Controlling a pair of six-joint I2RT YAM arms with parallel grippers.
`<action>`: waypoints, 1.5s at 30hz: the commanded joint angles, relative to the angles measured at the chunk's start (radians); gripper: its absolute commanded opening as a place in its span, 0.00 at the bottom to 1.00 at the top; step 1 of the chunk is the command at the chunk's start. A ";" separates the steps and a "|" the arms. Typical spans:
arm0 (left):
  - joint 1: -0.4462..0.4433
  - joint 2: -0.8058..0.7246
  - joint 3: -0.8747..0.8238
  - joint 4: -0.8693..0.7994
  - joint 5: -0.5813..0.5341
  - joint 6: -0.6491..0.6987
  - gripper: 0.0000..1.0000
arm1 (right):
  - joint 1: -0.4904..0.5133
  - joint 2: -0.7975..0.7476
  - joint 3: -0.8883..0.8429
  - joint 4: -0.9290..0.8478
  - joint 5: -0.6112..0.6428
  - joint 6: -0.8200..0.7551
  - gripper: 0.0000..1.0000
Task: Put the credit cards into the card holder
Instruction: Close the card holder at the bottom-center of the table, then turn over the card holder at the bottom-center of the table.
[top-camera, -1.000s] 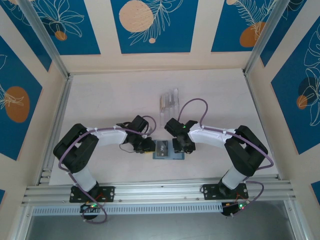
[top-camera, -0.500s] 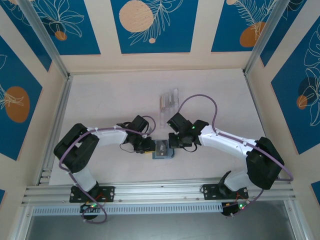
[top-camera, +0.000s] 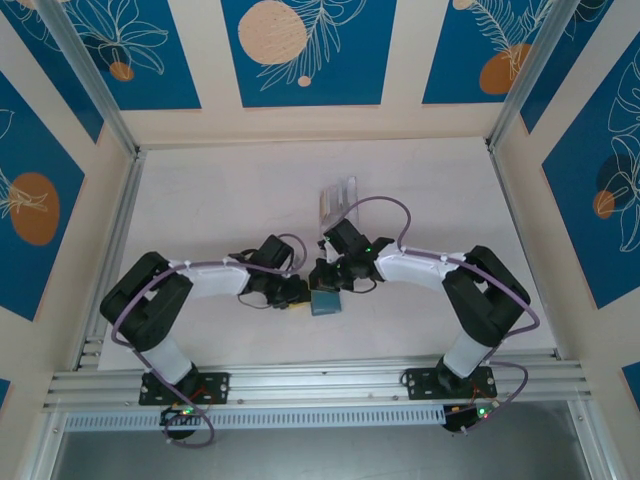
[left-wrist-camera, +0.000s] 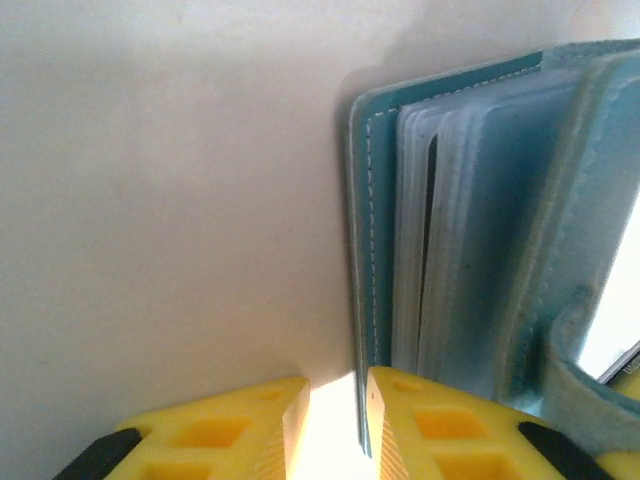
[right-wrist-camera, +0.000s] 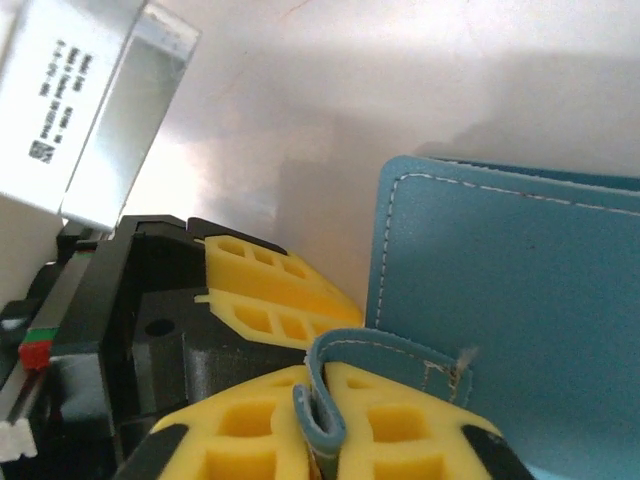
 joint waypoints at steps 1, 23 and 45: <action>0.000 -0.054 -0.066 -0.077 -0.045 0.023 0.29 | 0.013 0.079 0.023 0.030 0.020 0.000 0.22; 0.155 -0.459 0.077 -0.519 -0.134 0.172 0.37 | -0.043 -0.005 0.211 -0.243 -0.161 -0.184 0.70; -0.086 0.100 0.399 -0.403 -0.077 0.240 0.25 | -0.283 -0.271 -0.160 -0.224 -0.212 -0.175 0.64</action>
